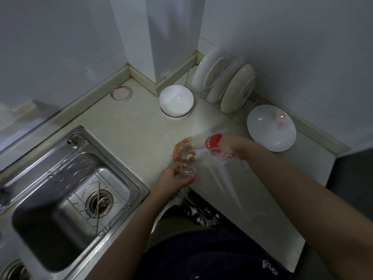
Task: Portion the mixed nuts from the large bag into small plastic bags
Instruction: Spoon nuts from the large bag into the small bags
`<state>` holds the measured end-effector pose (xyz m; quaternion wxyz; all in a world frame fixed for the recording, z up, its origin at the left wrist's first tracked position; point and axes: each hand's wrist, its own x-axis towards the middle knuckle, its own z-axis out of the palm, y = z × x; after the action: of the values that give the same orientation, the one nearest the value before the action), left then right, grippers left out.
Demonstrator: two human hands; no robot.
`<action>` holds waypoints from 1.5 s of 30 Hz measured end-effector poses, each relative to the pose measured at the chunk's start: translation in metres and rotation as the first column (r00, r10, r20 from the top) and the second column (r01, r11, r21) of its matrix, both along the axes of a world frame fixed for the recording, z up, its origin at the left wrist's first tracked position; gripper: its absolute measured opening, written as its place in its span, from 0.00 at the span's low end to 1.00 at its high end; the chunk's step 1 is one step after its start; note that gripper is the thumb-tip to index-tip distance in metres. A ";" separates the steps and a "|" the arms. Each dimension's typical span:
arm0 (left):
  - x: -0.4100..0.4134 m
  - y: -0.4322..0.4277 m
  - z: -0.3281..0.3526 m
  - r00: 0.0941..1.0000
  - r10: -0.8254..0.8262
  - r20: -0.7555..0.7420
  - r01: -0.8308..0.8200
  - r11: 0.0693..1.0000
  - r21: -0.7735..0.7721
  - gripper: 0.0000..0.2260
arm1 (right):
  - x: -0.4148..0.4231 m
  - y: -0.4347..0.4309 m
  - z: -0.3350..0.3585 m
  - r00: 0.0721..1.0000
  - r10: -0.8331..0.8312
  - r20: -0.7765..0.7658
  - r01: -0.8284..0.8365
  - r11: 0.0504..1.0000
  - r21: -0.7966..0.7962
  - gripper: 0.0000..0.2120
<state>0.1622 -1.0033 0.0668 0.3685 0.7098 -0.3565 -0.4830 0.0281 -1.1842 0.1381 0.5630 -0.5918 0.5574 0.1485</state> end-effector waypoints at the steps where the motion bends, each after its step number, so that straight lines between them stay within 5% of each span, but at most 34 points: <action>1: -0.002 -0.002 -0.002 1.000 -0.008 -0.003 0.008 1.000 0.002 0.18 | -0.001 0.001 0.006 0.999 -0.006 0.033 0.006 1.000 0.001 0.13; 9: -0.009 -0.013 -0.006 1.000 0.018 0.002 -0.018 0.999 -0.026 0.18 | -0.012 0.001 0.048 0.978 -0.026 0.205 0.060 0.985 -0.161 0.11; 16: -0.011 -0.008 0.004 0.997 0.047 -0.063 -0.050 0.998 -0.049 0.16 | -0.019 0.007 0.050 0.870 -0.228 0.437 0.291 0.953 -0.083 0.14; 26: 0.000 0.015 0.030 0.987 0.159 0.022 -0.150 0.961 -0.234 0.17 | -0.013 0.024 0.063 0.793 -0.313 0.522 0.395 0.917 -0.050 0.08; 32: 0.008 0.012 0.047 0.972 0.230 -0.048 -0.231 0.895 -0.383 0.18 | -0.015 0.027 0.063 0.771 -0.369 0.519 0.442 0.897 -0.019 0.07; 39: 0.010 0.008 0.055 0.971 0.237 -0.026 -0.223 0.866 -0.447 0.21 | -0.017 0.045 0.080 0.800 -0.254 0.543 0.312 0.950 -0.014 0.11; 45: 0.009 0.007 0.058 0.980 0.199 -0.009 -0.182 0.880 -0.438 0.24 | -0.005 0.070 0.096 0.892 0.019 0.451 0.147 0.932 -0.331 0.14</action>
<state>0.1715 -0.9960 0.1250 0.5572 0.6494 -0.3908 -0.3392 0.0228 -1.1144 0.2340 0.5638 -0.6830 0.4503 -0.1138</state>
